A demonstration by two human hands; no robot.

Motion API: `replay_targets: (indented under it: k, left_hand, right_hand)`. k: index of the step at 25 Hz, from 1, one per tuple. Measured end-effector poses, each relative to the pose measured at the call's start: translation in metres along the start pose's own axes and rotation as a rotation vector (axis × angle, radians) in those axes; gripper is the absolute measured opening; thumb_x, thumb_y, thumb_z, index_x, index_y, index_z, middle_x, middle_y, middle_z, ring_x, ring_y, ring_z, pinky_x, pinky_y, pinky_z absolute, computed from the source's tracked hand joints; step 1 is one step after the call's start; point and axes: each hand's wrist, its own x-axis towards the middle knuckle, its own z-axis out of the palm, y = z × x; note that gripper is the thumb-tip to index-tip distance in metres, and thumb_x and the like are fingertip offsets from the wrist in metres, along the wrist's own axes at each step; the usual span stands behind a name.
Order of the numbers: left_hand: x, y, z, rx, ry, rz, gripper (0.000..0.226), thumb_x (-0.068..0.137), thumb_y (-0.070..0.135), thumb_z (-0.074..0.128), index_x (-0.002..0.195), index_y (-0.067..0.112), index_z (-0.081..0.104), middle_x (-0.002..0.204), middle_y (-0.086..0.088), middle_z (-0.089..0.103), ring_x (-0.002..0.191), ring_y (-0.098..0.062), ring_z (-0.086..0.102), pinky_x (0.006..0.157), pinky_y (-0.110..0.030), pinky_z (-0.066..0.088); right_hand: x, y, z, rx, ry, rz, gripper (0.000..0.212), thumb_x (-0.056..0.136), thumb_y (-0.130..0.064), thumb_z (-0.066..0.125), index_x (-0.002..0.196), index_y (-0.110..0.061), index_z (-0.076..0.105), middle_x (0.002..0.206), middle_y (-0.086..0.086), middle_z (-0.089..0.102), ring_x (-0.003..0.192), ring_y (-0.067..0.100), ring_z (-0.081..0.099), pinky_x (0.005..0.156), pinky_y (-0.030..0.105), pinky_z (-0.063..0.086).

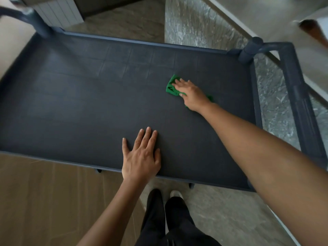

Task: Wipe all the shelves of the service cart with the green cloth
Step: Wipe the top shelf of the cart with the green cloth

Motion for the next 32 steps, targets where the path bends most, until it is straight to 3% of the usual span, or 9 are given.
replay_targets:
  k: [4, 14, 18, 23, 28, 32]
  left_hand:
    - [-0.001, -0.001, 0.002, -0.004, 0.003, 0.0, 0.059, 0.095, 0.049, 0.012, 0.152, 0.034, 0.007, 0.158, 0.014, -0.001, 0.145, -0.005, -0.007, 0.117, -0.055, -0.003]
    - [0.001, 0.0, 0.005, -0.056, 0.056, -0.04, 0.053, 0.098, 0.042, 0.013, 0.15, 0.036, 0.02, 0.158, 0.017, 0.01, 0.145, 0.0, 0.002, 0.117, -0.049, -0.002]
    - [0.001, -0.001, 0.005, -0.046, 0.048, -0.029, 0.054, 0.098, 0.042, 0.01, 0.151, 0.034, 0.016, 0.158, 0.015, 0.008, 0.145, -0.002, 0.0, 0.117, -0.049, -0.002]
    - [0.0, -0.001, 0.005, 0.021, 0.013, 0.003, 0.058, 0.095, 0.041, 0.001, 0.152, 0.031, 0.004, 0.157, 0.013, -0.006, 0.144, -0.004, -0.011, 0.117, -0.051, -0.004]
    - [0.002, -0.001, 0.005, 0.039, -0.012, 0.017, 0.06, 0.094, 0.045, -0.005, 0.152, 0.029, -0.001, 0.152, 0.014, -0.016, 0.142, -0.005, -0.018, 0.115, -0.053, -0.008]
    - [0.001, -0.001, 0.004, 0.037, -0.01, 0.014, 0.059, 0.095, 0.045, -0.001, 0.152, 0.03, 0.0, 0.154, 0.013, -0.013, 0.142, -0.006, -0.017, 0.116, -0.053, -0.007]
  right_hand:
    - [-0.052, -0.022, 0.008, 0.035, -0.068, -0.089, 0.051, 0.091, 0.007, 0.048, 0.139, -0.006, 0.041, 0.149, 0.011, 0.034, 0.142, 0.022, 0.025, 0.115, 0.024, 0.005]
    - [-0.192, -0.078, 0.034, 0.049, -0.273, -0.357, 0.057, 0.087, 0.013, 0.043, 0.139, -0.011, 0.044, 0.148, 0.005, 0.037, 0.142, 0.014, 0.023, 0.118, 0.024, 0.005]
    - [-0.2, -0.074, 0.031, 0.074, -0.356, -0.418, 0.057, 0.088, 0.013, 0.042, 0.139, -0.012, 0.043, 0.148, 0.004, 0.037, 0.143, 0.012, 0.021, 0.119, 0.028, 0.009]
    - [-0.173, -0.06, 0.024, 0.031, -0.279, -0.496, 0.055, 0.081, 0.018, 0.049, 0.127, -0.009, 0.058, 0.138, 0.007, 0.052, 0.135, 0.019, 0.04, 0.116, 0.036, 0.024]
    - [-0.104, -0.035, 0.014, -0.034, -0.23, -0.369, 0.064, 0.071, 0.024, 0.049, 0.127, -0.005, 0.057, 0.138, 0.011, 0.051, 0.135, 0.024, 0.04, 0.116, 0.039, 0.021]
    - [-0.035, -0.01, 0.003, 0.003, -0.11, -0.152, 0.053, 0.08, 0.021, 0.045, 0.128, 0.001, 0.054, 0.14, 0.017, 0.046, 0.137, 0.029, 0.035, 0.115, 0.032, 0.012]
